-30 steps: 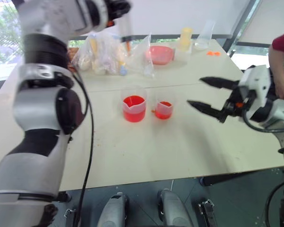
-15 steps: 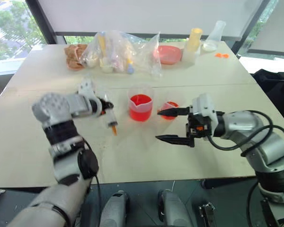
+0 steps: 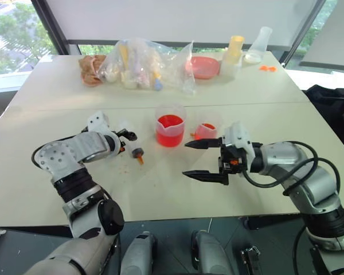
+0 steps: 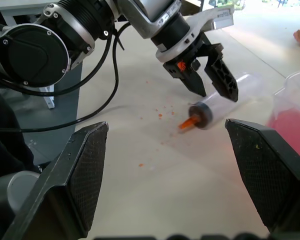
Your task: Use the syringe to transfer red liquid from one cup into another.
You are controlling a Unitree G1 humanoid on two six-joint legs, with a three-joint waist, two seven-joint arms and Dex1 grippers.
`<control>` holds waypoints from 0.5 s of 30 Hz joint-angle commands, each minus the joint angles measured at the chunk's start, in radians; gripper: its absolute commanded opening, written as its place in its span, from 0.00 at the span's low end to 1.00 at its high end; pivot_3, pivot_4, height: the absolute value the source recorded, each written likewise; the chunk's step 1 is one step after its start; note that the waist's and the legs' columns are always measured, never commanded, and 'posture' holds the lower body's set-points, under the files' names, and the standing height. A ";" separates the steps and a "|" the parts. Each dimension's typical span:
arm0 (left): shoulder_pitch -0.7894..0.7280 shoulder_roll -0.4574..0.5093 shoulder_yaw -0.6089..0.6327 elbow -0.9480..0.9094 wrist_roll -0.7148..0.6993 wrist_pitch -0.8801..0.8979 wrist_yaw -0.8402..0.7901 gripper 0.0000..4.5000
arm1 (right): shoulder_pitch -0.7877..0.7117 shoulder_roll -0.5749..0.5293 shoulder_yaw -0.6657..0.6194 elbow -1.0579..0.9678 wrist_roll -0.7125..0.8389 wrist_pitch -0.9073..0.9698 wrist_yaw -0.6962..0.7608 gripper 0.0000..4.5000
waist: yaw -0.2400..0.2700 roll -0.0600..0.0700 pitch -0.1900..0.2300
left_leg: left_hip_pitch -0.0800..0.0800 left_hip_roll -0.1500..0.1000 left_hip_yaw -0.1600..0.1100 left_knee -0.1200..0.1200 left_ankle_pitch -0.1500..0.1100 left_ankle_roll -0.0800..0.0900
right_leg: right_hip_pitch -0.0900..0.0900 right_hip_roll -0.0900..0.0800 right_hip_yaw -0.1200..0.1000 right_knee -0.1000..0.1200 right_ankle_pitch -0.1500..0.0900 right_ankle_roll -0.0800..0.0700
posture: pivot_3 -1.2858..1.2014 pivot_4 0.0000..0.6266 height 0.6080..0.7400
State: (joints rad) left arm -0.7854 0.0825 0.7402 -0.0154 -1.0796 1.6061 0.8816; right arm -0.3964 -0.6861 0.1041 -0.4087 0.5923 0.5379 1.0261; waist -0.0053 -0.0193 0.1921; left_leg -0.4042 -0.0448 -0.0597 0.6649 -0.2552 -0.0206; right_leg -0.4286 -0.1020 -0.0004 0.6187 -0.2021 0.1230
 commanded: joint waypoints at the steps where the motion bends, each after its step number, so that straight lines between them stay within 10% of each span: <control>1: 0.008 0.072 -0.019 -0.014 -0.038 0.008 0.035 0.99 | 0.021 -0.003 -0.023 -0.030 -0.004 -0.015 -0.011 0.87 | -0.005 0.000 0.000 | 0.000 0.000 0.000 0.000 0.000 0.000 | 0.000 0.000 0.000 0.000 0.000 0.000 | 0.52 0.24 1.00; 7: 0.070 0.337 -0.268 -0.251 0.063 -0.141 -0.317 0.99 | 0.074 -0.026 -0.081 -0.038 0.005 -0.001 -0.036 0.87 | -0.006 0.000 0.000 | -0.001 0.001 0.000 0.000 0.001 -0.002 | -0.001 0.002 0.000 0.000 0.000 -0.001 | 0.52 0.24 1.00; 15: 0.467 0.583 -0.305 -0.447 0.221 -0.638 -1.011 0.99 | 0.179 -0.094 -0.236 -0.069 0.053 0.079 -0.099 0.87 | -0.006 0.001 -0.001 | 0.000 0.004 0.003 -0.002 0.001 -0.001 | 0.000 0.001 0.001 -0.004 -0.002 -0.006 | 0.52 0.24 1.00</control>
State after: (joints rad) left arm -0.3496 0.6305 0.4236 -0.4115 -0.9137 1.0825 -0.0094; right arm -0.2235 -0.7693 -0.0826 -0.4409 0.6191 0.6102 0.9403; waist -0.0108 -0.0181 0.1914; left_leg -0.4047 -0.0405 -0.0568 0.6624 -0.2545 -0.0217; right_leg -0.4288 -0.1001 0.0004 0.6140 -0.2040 0.1150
